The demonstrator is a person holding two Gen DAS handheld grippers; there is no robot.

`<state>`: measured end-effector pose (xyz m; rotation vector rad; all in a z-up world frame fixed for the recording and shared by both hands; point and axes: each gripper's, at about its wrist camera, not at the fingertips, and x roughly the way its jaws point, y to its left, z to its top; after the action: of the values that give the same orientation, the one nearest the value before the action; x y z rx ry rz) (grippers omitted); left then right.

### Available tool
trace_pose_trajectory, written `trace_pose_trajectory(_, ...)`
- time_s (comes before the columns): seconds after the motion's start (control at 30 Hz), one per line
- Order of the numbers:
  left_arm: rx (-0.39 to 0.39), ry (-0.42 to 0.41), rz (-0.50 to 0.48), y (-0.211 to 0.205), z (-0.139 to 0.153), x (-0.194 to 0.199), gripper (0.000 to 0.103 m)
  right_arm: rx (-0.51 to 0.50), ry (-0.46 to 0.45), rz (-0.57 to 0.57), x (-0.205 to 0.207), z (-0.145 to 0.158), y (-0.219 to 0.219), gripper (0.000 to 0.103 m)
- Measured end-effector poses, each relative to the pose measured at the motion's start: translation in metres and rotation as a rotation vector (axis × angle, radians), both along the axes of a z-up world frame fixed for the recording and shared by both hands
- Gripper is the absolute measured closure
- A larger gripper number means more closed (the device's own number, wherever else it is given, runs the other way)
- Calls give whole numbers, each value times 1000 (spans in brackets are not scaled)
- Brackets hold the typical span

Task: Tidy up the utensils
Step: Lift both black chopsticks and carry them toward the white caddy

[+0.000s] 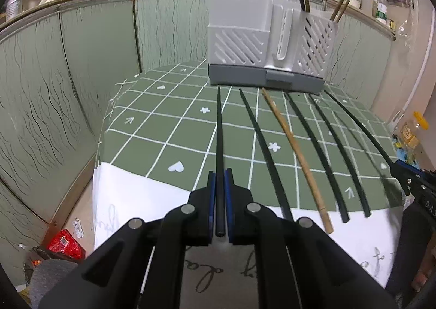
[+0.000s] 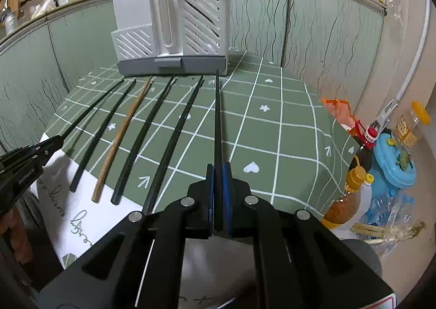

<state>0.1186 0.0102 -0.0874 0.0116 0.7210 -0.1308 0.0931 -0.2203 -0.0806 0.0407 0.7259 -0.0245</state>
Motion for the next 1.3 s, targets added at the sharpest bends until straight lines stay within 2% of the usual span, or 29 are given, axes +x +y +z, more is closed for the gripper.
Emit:
trace_pose_trajectory(0.57,-52,-91,-39,10,65,-9,95,4,-57,65,-5,47,-1,97)
trace_pose_trajectory(0.87,-59,-132,-69,14,97,-1,95,10,-118,75,2,87,-8,97)
trace_pose_trajectory(1.3,-85,-136,-110,18,137,18,95,30,-161,112,19,139,-16,97)
